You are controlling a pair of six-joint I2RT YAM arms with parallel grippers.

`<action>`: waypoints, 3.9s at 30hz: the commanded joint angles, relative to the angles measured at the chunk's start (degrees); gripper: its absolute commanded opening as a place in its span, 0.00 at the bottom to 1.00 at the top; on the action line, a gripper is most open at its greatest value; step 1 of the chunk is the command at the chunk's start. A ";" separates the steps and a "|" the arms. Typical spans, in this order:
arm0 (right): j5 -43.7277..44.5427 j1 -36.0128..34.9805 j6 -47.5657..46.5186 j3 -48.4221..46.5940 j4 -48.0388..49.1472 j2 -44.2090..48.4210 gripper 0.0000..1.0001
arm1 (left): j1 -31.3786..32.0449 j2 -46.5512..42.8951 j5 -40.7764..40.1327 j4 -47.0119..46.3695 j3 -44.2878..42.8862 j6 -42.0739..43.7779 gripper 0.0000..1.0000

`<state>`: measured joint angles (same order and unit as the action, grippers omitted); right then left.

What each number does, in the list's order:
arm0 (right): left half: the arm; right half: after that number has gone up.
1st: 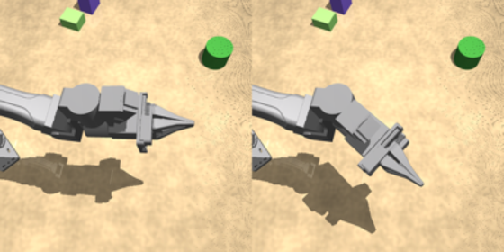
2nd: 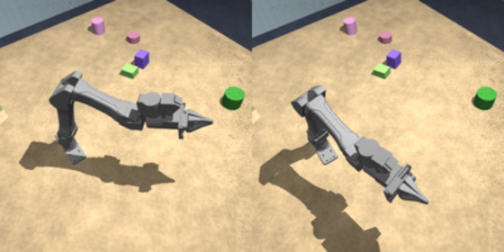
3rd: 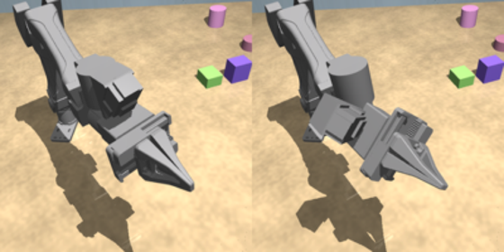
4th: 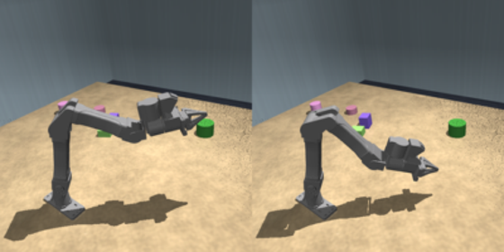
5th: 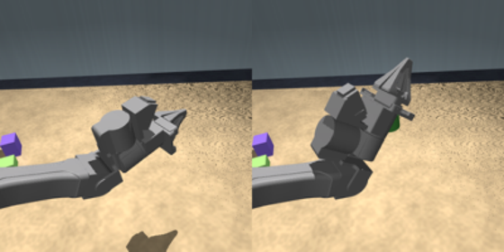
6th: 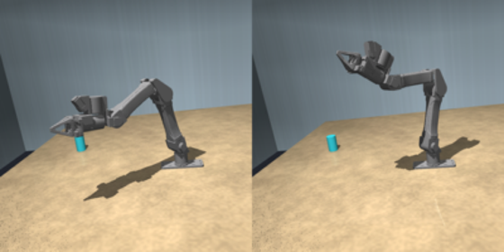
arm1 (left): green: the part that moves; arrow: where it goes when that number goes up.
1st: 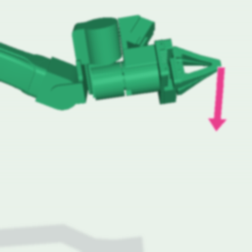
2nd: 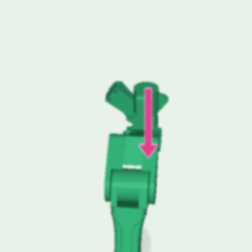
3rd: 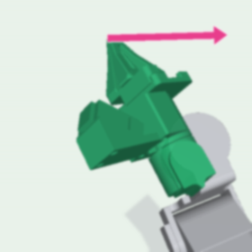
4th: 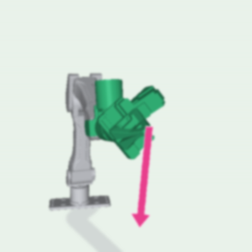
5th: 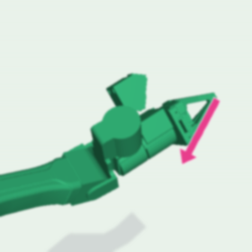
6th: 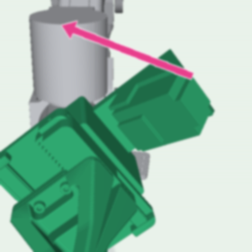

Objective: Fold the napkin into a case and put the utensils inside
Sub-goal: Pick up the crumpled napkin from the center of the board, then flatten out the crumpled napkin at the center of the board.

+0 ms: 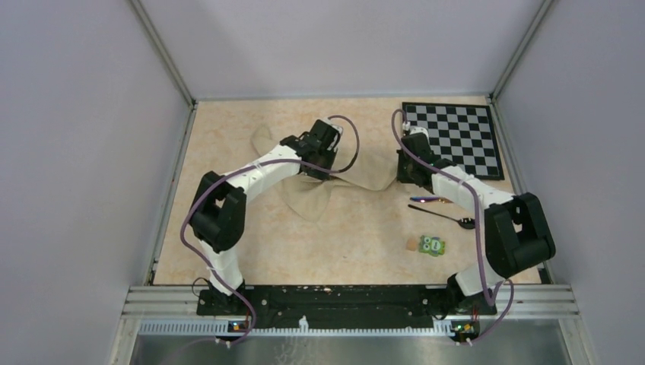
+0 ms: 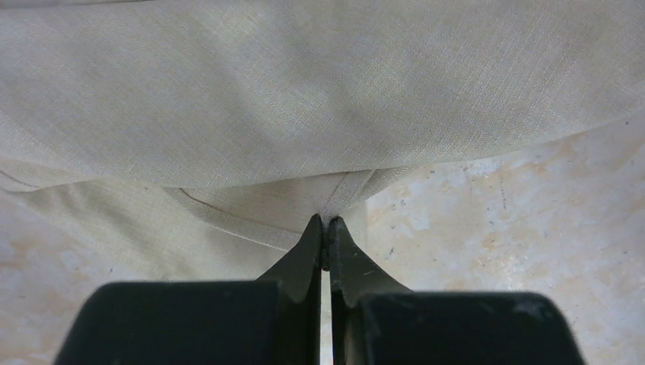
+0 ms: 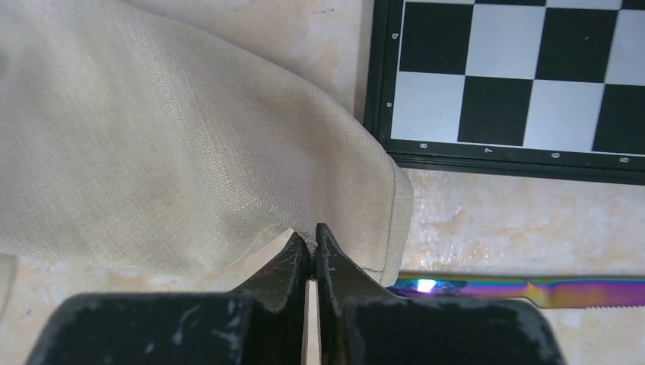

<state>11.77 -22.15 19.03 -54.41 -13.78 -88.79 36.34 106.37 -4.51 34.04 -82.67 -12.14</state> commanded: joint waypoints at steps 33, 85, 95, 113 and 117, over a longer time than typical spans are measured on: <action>-43.82 -1.40 3.86 -17.75 5.23 48.96 0.00 | -0.97 -58.92 0.66 -7.57 -20.95 3.08 0.00; -33.48 -9.18 11.98 -22.42 11.52 -26.30 0.46 | -32.91 -28.36 32.28 -15.97 29.56 -13.35 0.99; -20.03 -9.22 13.67 -9.05 10.47 -21.88 0.46 | -32.91 -36.09 30.11 -13.08 29.44 -12.20 0.99; -12.51 -10.47 30.31 33.82 15.71 15.29 0.47 | -32.91 -22.36 24.21 -21.26 34.38 -21.16 0.99; -11.99 -11.31 32.96 39.12 17.48 23.22 0.47 | -32.91 -14.70 25.07 -24.22 32.12 -21.91 0.99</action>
<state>-3.01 -32.18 48.38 -20.49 8.25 -70.39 3.49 86.56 20.88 15.35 -48.34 -31.79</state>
